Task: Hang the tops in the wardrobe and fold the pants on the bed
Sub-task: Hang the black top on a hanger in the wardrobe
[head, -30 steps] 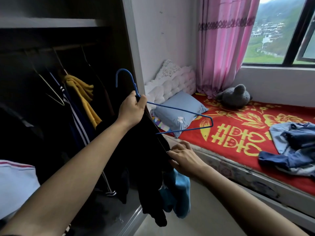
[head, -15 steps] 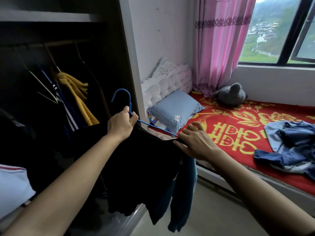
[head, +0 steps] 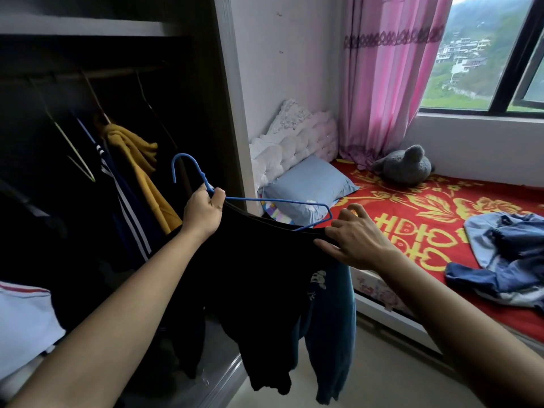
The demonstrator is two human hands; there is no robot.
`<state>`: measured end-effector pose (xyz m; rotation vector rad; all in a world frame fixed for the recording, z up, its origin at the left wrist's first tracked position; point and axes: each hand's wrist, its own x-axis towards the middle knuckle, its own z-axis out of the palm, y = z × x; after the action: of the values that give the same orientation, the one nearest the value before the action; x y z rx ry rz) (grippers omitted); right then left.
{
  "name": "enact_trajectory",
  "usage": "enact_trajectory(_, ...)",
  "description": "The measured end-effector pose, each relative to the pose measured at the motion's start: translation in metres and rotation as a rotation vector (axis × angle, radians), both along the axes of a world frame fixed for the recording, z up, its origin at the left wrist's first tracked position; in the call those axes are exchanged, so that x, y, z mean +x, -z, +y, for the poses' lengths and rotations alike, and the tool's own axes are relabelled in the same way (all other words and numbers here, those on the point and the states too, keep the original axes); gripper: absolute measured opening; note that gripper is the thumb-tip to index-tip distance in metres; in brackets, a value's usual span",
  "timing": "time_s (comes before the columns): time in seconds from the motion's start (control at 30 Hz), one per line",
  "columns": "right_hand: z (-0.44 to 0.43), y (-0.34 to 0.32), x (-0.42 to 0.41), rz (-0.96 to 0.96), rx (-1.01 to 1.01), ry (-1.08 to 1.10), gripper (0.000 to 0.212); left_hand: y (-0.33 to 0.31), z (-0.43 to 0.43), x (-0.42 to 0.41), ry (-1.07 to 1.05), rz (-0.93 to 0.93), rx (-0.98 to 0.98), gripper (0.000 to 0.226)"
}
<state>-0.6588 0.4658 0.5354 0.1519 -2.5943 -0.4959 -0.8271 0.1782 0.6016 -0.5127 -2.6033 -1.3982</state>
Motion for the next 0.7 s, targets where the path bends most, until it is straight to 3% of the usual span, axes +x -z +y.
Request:
enact_trajectory(0.23,0.006,0.001,0.004,0.043,-0.015,-0.037,0.065,0.004,0.001,-0.005,-0.009,0.148,-0.218,0.028)
enact_trajectory(0.43,0.000,-0.010,0.000,0.131,-0.072,-0.073,0.057,0.012,0.006,0.002,-0.023,0.253,-0.475,0.044)
enact_trajectory(0.5,-0.011,-0.017,-0.009,0.141,-0.102,-0.071,0.055,0.016,0.017,0.010,0.059,0.244,-0.490,0.046)
enact_trajectory(0.63,-0.029,-0.021,-0.025,0.091,-0.145,-0.160,0.050,0.020,0.030,0.023,0.207,0.163,-0.440,0.075)
enact_trajectory(0.7,-0.029,-0.019,-0.027,0.070,-0.180,-0.181,0.051,0.021,0.027,0.022,0.246,0.129,-0.359,0.069)
